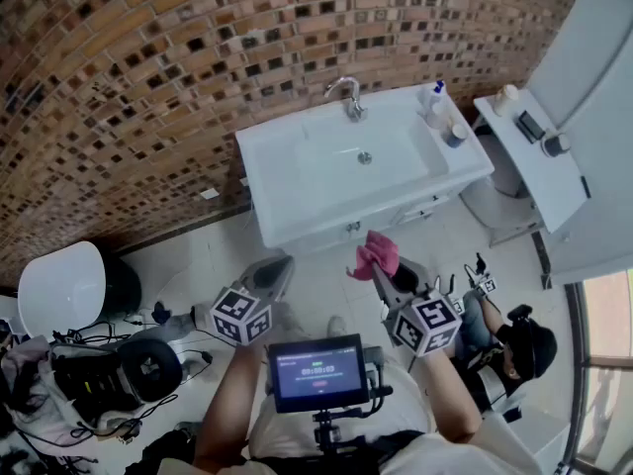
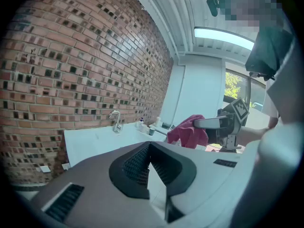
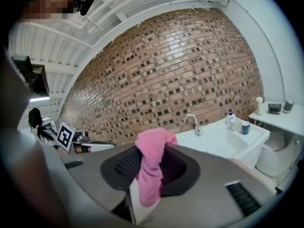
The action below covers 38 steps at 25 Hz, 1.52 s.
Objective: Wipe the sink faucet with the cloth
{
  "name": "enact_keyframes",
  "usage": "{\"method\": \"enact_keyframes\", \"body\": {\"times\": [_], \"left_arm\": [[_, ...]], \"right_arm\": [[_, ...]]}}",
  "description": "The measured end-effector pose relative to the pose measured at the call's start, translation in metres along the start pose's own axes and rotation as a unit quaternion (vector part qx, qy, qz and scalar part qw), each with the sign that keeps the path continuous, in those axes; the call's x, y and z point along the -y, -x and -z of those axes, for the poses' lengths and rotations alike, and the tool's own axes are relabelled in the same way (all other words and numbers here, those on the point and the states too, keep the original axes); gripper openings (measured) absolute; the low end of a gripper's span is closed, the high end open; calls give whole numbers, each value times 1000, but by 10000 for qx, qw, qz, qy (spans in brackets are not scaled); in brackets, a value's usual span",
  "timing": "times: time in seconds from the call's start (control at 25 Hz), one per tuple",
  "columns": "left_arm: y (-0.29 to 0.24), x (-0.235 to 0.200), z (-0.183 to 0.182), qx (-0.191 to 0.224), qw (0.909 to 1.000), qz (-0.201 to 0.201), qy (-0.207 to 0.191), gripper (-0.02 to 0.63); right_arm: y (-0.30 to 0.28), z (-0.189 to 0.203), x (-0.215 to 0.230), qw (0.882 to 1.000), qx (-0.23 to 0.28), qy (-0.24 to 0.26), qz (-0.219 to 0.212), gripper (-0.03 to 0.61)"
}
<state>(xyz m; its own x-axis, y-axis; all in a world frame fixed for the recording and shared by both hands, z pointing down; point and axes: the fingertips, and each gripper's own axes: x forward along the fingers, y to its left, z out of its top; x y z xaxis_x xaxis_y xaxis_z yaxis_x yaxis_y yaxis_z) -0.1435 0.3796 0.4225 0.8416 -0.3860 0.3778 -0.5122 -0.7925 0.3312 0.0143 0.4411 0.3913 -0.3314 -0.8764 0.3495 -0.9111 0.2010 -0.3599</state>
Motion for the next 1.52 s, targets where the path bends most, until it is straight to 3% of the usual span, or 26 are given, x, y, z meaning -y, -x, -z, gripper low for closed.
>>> {"method": "enact_keyframes", "body": {"times": [0.44, 0.92, 1.16, 1.52], "left_arm": [[-1, -3, 29, -36, 9995, -191, 268, -8], [4, 3, 22, -196, 9997, -118, 80, -8], [-2, -21, 26, -287, 9995, 69, 92, -8], [-36, -74, 0, -396, 9961, 787, -65, -8]], "right_arm": [[-7, 19, 9, 9997, -152, 72, -155, 114], [-8, 17, 13, 9999, 13, -23, -116, 114], [-24, 18, 7, 9999, -11, -13, 109, 114], [-67, 4, 10, 9967, 35, -130, 803, 114]]}}
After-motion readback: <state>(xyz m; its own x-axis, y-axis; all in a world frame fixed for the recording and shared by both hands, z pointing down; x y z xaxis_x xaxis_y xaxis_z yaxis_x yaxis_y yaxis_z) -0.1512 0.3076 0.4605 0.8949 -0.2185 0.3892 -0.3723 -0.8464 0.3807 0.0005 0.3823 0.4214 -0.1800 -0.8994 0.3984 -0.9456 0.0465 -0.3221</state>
